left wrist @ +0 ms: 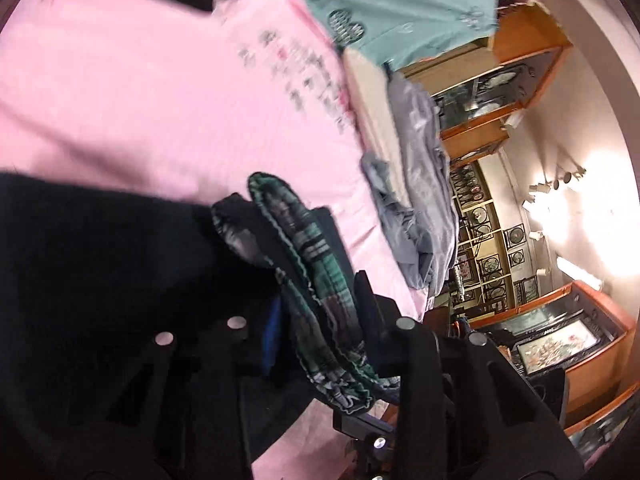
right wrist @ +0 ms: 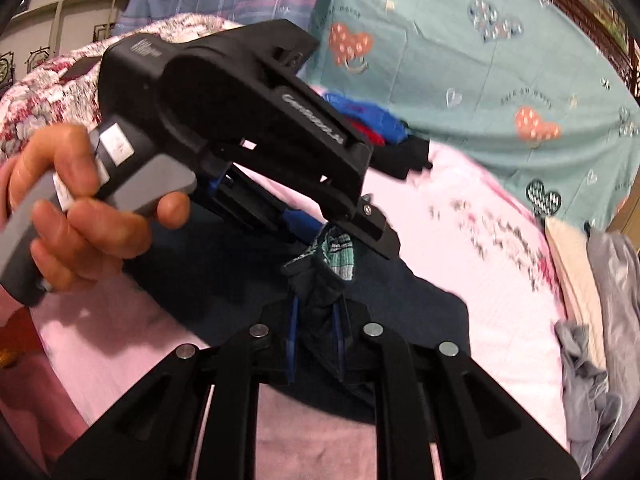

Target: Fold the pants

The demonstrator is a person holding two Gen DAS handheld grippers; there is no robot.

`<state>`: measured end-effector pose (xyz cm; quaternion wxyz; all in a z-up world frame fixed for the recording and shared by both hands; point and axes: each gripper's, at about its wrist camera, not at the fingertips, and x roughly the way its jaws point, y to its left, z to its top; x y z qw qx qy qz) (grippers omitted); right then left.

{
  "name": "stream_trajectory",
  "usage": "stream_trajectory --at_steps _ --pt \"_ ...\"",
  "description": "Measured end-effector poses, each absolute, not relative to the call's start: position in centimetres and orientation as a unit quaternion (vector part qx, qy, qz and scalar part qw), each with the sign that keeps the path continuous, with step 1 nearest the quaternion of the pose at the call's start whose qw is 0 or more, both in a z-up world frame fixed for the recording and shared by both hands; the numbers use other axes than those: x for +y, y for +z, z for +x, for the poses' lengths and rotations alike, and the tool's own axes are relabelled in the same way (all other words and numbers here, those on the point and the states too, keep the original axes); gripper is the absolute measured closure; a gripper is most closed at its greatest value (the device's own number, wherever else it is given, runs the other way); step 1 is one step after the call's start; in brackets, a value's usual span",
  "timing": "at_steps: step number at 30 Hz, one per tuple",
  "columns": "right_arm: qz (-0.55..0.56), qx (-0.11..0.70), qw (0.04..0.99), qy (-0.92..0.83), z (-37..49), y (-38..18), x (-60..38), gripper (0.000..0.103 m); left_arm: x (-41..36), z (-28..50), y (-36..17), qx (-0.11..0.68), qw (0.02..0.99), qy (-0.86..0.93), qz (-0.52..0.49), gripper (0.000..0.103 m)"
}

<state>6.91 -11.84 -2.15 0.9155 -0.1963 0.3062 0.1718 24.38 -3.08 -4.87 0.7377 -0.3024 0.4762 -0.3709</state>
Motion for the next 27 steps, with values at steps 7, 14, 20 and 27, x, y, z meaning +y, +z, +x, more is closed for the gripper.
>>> stream_trajectory --at_steps 7,14,20,27 --pt "-0.222 0.366 0.881 0.2 8.1 -5.8 -8.6 0.089 0.1 22.8 -6.6 0.468 0.78 -0.307 -0.28 0.069" --pt "-0.212 0.387 0.87 0.218 8.1 -5.8 -8.7 0.07 1.2 22.6 -8.8 0.467 0.801 -0.258 -0.273 0.073" --pt "0.045 0.382 0.892 0.238 9.8 -1.2 -19.0 0.061 3.0 20.4 -4.2 0.397 0.868 -0.211 -0.21 0.052" --pt "0.31 0.379 0.844 0.22 14.7 -2.8 -28.3 0.061 -1.1 19.2 -0.5 0.367 0.849 -0.318 -0.209 0.031"
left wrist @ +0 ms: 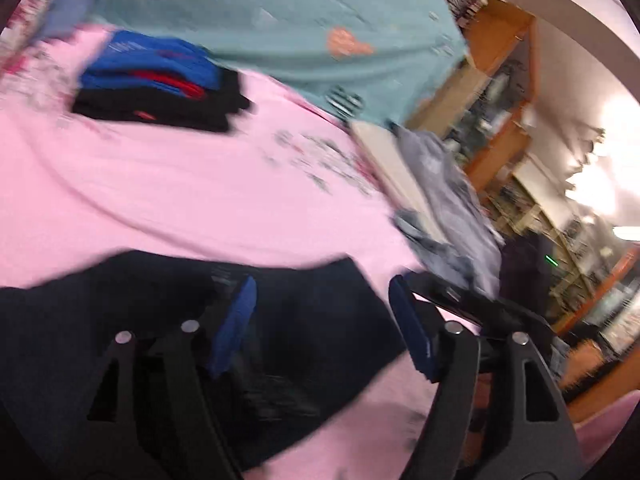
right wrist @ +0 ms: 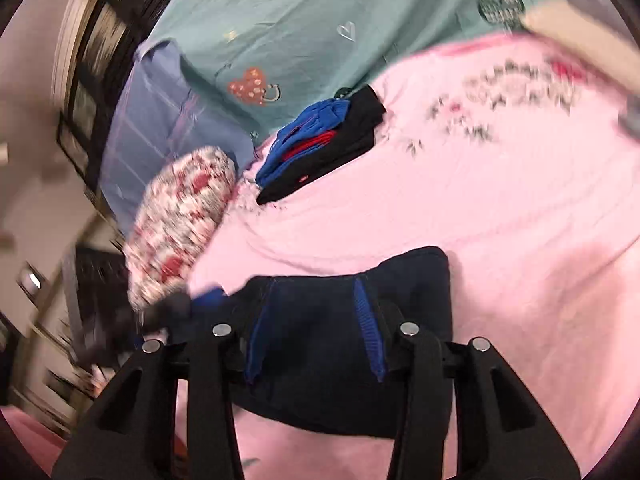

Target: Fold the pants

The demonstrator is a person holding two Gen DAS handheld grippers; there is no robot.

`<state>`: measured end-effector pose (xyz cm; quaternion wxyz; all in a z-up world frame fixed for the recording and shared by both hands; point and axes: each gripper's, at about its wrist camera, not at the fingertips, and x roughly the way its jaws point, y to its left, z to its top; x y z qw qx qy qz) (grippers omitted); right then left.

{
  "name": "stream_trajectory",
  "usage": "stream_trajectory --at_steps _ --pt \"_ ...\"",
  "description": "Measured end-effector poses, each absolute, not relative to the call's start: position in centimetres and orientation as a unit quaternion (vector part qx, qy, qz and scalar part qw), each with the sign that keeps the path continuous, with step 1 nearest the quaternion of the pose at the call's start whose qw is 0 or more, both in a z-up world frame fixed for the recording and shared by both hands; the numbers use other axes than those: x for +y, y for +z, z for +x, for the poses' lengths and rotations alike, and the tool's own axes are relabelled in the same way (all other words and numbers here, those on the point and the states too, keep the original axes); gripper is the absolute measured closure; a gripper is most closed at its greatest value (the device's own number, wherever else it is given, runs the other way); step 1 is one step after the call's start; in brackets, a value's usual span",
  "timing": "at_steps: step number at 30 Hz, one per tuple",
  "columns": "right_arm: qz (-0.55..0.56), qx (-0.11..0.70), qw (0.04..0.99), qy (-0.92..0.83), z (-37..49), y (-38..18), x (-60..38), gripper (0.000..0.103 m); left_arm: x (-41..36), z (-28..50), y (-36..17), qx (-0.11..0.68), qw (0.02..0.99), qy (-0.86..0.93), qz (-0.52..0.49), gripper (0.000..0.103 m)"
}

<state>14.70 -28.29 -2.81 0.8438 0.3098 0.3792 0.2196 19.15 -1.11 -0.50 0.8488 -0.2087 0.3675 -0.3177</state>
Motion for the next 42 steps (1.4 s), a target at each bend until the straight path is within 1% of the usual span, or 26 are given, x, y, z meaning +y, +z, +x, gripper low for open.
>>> stream_trajectory --at_steps 3,4,5,6,7,11,13,15,16,18,19,20,22,25,27,28,29,30,31,32,33,34,36,38,40,42 --pt "0.333 0.446 0.812 0.176 16.6 -6.5 -29.2 0.061 -4.0 20.3 -3.0 0.417 0.805 -0.362 -0.218 0.03" --pt "0.332 0.461 0.808 0.155 16.3 -7.7 -29.5 0.067 -4.4 20.8 -4.3 0.436 0.8 -0.35 -0.216 0.03" --pt "0.342 0.454 0.807 0.156 15.5 -8.1 -30.1 0.07 -4.4 21.5 -6.1 0.467 0.795 -0.323 -0.213 0.032" --pt "0.354 0.448 0.806 0.156 14.7 -7.8 -30.6 0.07 -4.1 21.8 -7.2 0.478 0.786 -0.321 -0.226 0.032" --pt "0.358 0.443 0.808 0.152 14.0 -7.3 -30.9 0.069 -3.3 21.6 -7.7 0.465 0.782 -0.331 -0.25 0.032" --pt "0.326 0.408 0.829 0.2 10.5 -4.1 -29.9 0.067 -2.3 20.9 -7.2 0.46 0.782 -0.324 -0.267 0.032" --pt "0.304 0.424 0.82 0.235 9.1 -4.0 -28.5 0.066 -2.5 20.5 -7.2 0.455 0.788 -0.324 -0.259 0.031" --pt "0.267 0.472 0.817 0.196 8.6 -5.9 -28.0 0.067 -2.6 19.7 -7.4 0.446 0.799 -0.325 -0.239 0.031" --pt "0.278 0.461 0.818 0.202 8.3 -6.4 -28.5 0.071 -2.8 19.5 -7.4 0.444 0.803 -0.322 -0.233 0.031" --pt "0.308 0.465 0.805 0.204 8.2 -6.4 -29.3 0.07 -3.1 19.5 -7.3 0.446 0.806 -0.317 -0.227 0.031" --pt "0.309 0.463 0.806 0.201 8.3 -5.9 -29.4 0.067 -3.1 19.4 -7.3 0.444 0.808 -0.317 -0.223 0.031" --pt "0.299 0.456 0.814 0.2 8.5 -5.1 -29.2 0.064 -3.3 19.4 -7.3 0.443 0.809 -0.316 -0.219 0.031" --pt "0.264 0.43 0.834 0.222 9.5 -3.3 -27.9 0.064 -2.8 19.1 -7.3 0.442 0.812 -0.316 -0.213 0.031" --pt "0.266 0.416 0.838 0.232 12.7 -2.7 -27.1 0.063 -3.0 19.1 -7.1 0.44 0.814 -0.318 -0.206 0.027" --pt "0.285 0.417 0.837 0.212 15.3 -3.8 -27.5 0.057 -3.3 18.8 -7.0 0.436 0.821 -0.314 -0.192 0.027" --pt "0.287 0.431 0.837 0.18 16.9 -5.1 -28.0 0.055 -3.4 18.7 -6.9 0.435 0.824 -0.313 -0.186 0.027" --pt "0.28 0.464 0.83 0.136 18.5 -6.9 -28.5 0.058 -3.4 18.6 -6.9 0.434 0.824 -0.312 -0.185 0.027" --pt "0.308 0.467 0.816 0.143 19.2 -7.9 -29.0 0.061 -3.3 18.6 -7.0 0.434 0.824 -0.312 -0.187 0.027" --pt "0.335 0.465 0.808 0.138 19.2 -8.0 -29.5 0.06 -3.2 18.6 -7.0 0.435 0.824 -0.31 -0.188 0.027" --pt "0.332 0.471 0.808 0.126 19.1 -7.2 -29.2 0.059 -3.2 18.6 -7.1 0.438 0.826 -0.303 -0.185 0.027" --pt "0.314 0.465 0.819 0.122 18.9 -6.3 -28.7 0.058 -3.2 18.6 -7.1 0.437 0.827 -0.303 -0.184 0.027" --pt "0.271 0.437 0.847 0.134 18.3 -4.5 -27.3 0.057 -3.2 18.5 -7.0 0.434 0.828 -0.304 -0.184 0.026" --pt "0.216 0.417 0.866 0.172 17.6 -2.8 -25.1 0.057 -3.4 18.6 -6.9 0.434 0.828 -0.306 -0.179 0.025" --pt "0.193 0.426 0.857 0.218 18.3 -2.6 -22.6 0.057 -3.6 18.6 -6.8 0.435 0.828 -0.309 -0.175 0.021" --pt "0.194 0.444 0.835 0.262 19.6 -3.4 -20.9 0.057 -3.9 18.4 -6.8 0.434 0.83 -0.309 -0.164 0.021" --pt "0.18 0.484 0.808 0.283 21.1 -5.0 -19.3 0.057 -4.1 18.3 -6.7 0.433 0.834 -0.306 -0.153 0.021"
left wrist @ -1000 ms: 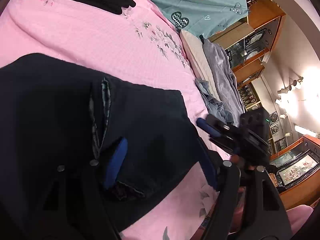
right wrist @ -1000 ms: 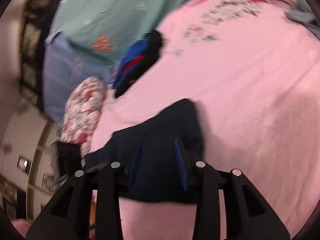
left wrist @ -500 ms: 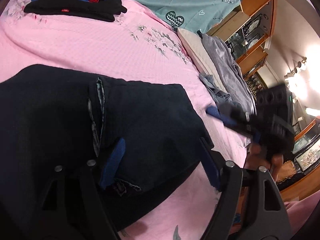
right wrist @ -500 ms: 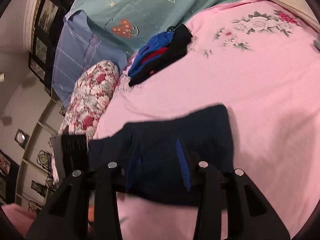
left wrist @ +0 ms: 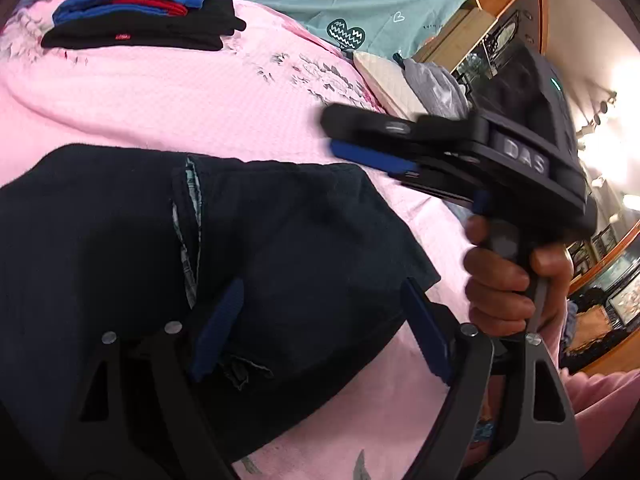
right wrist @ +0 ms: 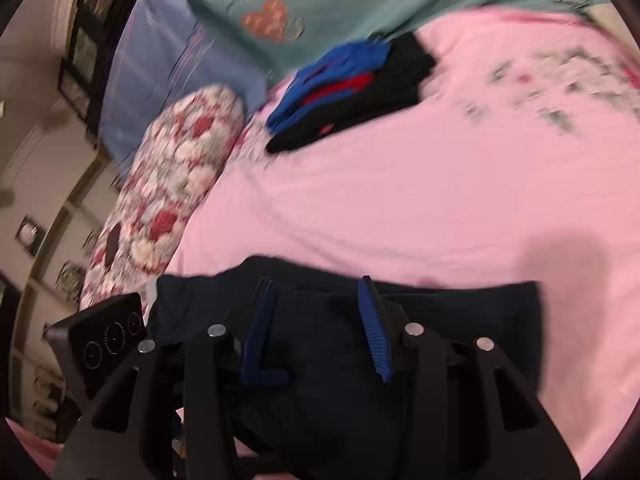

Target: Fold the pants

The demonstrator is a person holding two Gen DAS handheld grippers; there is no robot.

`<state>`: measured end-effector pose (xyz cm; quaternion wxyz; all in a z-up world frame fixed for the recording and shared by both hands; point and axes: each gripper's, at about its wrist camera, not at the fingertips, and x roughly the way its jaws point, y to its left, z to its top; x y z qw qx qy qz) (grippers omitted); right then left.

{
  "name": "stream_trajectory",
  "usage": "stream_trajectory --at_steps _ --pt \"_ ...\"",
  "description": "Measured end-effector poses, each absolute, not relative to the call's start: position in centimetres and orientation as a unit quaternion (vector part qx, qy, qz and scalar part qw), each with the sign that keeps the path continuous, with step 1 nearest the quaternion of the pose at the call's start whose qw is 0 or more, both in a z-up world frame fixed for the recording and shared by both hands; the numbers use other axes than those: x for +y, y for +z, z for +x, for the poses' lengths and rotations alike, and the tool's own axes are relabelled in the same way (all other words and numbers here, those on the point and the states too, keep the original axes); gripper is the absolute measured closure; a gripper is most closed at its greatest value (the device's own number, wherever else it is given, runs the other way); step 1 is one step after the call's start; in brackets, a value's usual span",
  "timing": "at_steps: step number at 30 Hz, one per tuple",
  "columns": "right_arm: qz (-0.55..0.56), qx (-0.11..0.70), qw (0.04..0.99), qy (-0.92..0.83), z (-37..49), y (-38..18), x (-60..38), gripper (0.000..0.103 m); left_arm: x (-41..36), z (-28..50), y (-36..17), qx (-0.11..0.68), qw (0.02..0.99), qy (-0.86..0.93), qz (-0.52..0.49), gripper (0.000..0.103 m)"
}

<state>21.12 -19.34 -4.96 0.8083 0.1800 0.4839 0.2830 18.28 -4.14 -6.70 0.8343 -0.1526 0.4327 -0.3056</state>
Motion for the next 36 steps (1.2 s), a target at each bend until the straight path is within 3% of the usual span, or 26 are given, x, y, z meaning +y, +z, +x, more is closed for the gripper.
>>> stream_trajectory --at_steps 1,4,11,13,15,28,31,36 --pt "0.165 0.519 0.793 0.273 22.3 -6.6 -18.5 0.057 -4.2 18.3 -6.7 0.433 0.835 -0.305 -0.149 0.021" --pt "0.184 0.527 0.784 0.271 23.1 -6.8 -18.8 0.06 -4.2 18.2 -6.8 0.435 0.835 -0.302 -0.149 0.021" --pt "0.183 0.463 0.816 0.293 16.7 -2.4 -21.3 0.058 -3.9 18.0 -6.8 0.432 0.834 -0.307 -0.155 0.021" --pt "0.18 0.464 0.823 0.274 14.7 -3.2 -22.4 0.056 -3.8 17.9 -6.8 0.432 0.833 -0.307 -0.156 0.02" --pt "0.178 0.478 0.826 0.24 13.2 -5.2 -23.7 0.047 -3.8 17.8 -6.9 0.432 0.833 -0.309 -0.157 0.02" --pt "0.302 0.427 0.81 0.264 10.5 -7.0 -27.8 0.045 -3.1 17.7 -6.6 0.426 0.83 -0.312 -0.178 0.018" --pt "0.302 0.422 0.814 0.261 10.3 -6.8 -27.7 0.045 -1.6 16.9 -5.9 0.406 0.839 -0.305 -0.194 0.013" --pt "0.214 0.426 0.848 0.231 9.8 -5.7 -25.5 0.044 4.1 14.3 -3.6 0.369 0.88 -0.223 -0.2 0.004"
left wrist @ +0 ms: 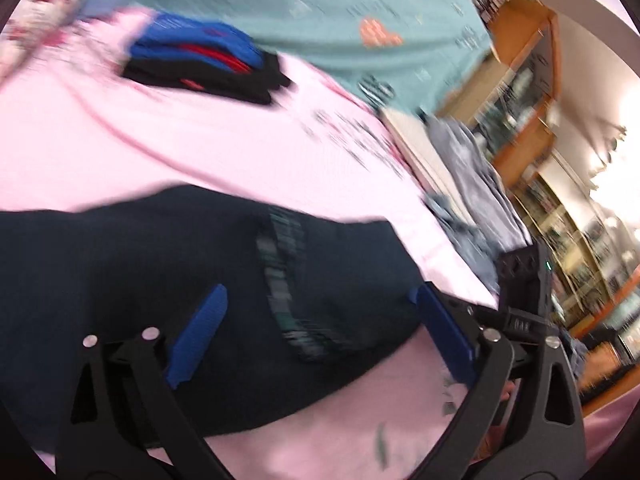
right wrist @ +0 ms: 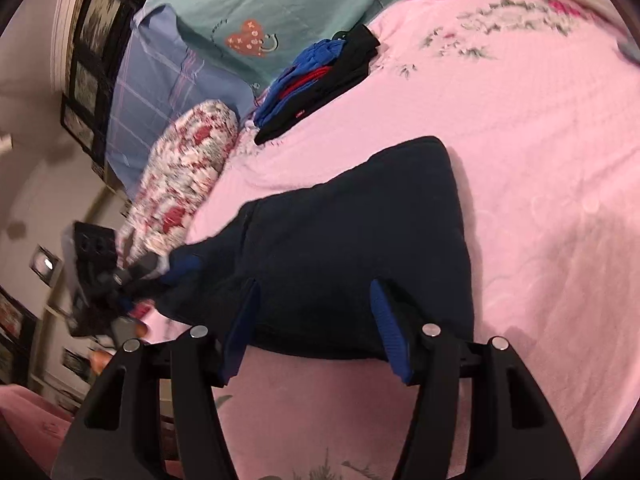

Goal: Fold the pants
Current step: 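Grasp the grey cuff end with the left tool and lift it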

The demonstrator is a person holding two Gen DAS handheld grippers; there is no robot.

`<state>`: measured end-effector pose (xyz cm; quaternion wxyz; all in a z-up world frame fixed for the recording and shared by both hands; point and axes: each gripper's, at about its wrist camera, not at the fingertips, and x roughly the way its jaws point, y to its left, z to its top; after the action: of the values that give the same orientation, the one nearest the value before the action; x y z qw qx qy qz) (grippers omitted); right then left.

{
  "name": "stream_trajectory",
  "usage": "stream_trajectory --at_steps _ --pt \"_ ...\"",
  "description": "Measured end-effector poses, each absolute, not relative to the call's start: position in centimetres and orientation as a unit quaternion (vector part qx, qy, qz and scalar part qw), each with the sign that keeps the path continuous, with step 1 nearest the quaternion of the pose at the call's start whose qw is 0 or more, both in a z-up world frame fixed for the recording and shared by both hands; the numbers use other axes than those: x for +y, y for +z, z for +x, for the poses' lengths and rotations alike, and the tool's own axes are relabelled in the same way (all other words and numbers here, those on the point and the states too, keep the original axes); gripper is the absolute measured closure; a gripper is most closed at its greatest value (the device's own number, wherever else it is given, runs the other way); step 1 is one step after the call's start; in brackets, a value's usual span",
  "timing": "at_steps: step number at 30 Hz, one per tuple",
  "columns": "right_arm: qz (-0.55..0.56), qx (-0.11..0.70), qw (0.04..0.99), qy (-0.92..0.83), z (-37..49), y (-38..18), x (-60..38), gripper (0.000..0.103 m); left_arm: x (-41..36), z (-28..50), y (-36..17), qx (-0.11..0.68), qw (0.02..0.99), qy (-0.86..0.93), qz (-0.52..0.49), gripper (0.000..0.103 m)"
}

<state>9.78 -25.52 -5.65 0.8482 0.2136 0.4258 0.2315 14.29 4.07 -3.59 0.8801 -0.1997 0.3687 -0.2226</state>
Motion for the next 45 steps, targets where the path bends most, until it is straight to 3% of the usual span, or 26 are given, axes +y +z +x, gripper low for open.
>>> stream_trajectory --at_steps 6,17,24,29,36,37,39,41,45 --pt "0.067 0.377 0.894 0.232 7.6 -3.5 -19.8 0.044 12.4 11.8 -2.9 0.378 0.905 -0.06 -0.186 0.003" --pt "-0.066 0.375 0.826 0.417 6.8 -2.0 -4.6 0.041 24.7 7.4 -3.6 0.368 0.884 0.101 -0.27 0.003" --pt "-0.109 0.374 0.79 0.473 7.0 -1.6 4.2 0.041 27.2 6.6 -4.4 0.376 0.874 0.108 -0.286 0.003" --pt "-0.218 0.336 0.793 0.459 6.6 -2.4 10.7 0.041 27.5 7.0 -4.8 0.39 0.875 0.097 -0.269 0.003" --pt "-0.278 0.373 0.772 0.433 8.1 -5.6 14.2 0.041 28.6 7.0 -5.0 0.394 0.872 0.068 -0.283 0.003" --pt "-0.278 0.373 0.772 0.434 8.2 -5.7 14.1 0.043 29.0 7.0 -5.0 0.394 0.869 0.062 -0.292 0.003" --pt "-0.28 0.367 0.784 0.415 8.6 -5.6 14.0 0.068 29.4 7.1 -5.0 0.392 0.866 0.049 -0.306 0.003" --pt "-0.248 0.383 0.784 0.421 9.6 -5.5 13.3 0.08 29.7 7.2 -5.0 0.388 0.863 0.033 -0.321 0.003" --pt "-0.2 0.38 0.794 0.431 10.2 -4.5 12.2 0.084 29.7 7.6 -5.3 0.385 0.853 -0.006 -0.353 0.003"
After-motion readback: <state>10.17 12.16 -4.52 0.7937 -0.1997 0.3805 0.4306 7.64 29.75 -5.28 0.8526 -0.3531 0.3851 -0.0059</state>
